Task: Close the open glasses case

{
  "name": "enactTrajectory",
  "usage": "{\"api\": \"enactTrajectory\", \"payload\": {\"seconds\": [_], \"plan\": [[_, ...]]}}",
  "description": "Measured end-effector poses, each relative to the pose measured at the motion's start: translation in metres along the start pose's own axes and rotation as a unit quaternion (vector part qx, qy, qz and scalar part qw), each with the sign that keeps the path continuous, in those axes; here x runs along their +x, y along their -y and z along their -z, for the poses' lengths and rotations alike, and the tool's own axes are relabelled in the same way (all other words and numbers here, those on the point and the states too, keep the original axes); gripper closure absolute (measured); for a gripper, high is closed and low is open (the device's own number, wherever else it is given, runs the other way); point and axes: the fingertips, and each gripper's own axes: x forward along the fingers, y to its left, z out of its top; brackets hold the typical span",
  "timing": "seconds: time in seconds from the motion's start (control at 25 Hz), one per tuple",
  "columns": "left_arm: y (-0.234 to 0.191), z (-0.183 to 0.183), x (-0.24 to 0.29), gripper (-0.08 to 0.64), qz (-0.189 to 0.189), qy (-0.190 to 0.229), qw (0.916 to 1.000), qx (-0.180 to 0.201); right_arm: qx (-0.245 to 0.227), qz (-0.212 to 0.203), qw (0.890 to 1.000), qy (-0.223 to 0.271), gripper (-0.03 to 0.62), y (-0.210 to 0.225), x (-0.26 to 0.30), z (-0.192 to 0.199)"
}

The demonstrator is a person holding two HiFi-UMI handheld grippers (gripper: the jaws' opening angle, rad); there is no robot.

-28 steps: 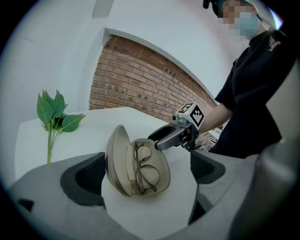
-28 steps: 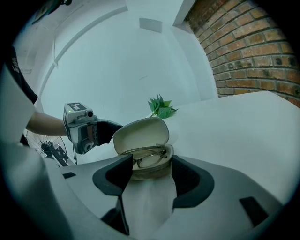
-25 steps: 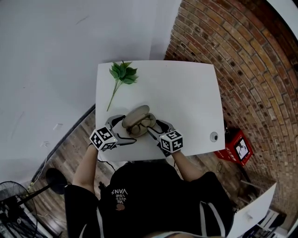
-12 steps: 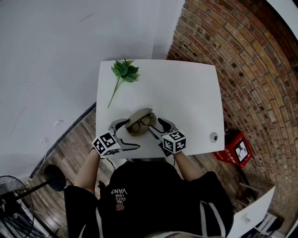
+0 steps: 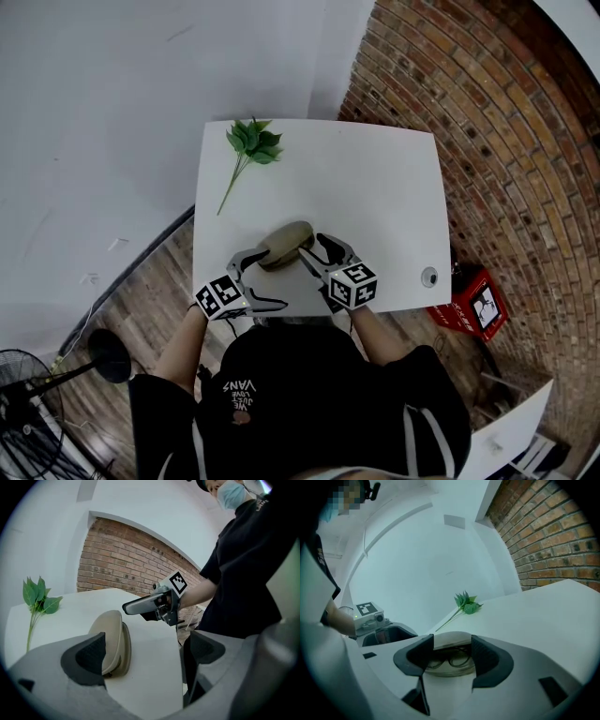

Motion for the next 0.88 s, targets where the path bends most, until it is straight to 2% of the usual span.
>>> {"api": "enactTrajectory", "payload": {"seconds": [0.64, 0.88], "plan": [[0.021, 0.025, 0.024, 0.0, 0.011, -0.031, 0.9993, -0.02, -0.019, -0.004, 0.999, -0.046, 0.351, 0.001, 0.013, 0.029], [0.021, 0.028, 0.027, 0.002, 0.001, -0.045, 0.999, -0.008, -0.02, -0.001, 0.999, -0.05, 0.351, 0.003, 0.014, 0.033]]}}
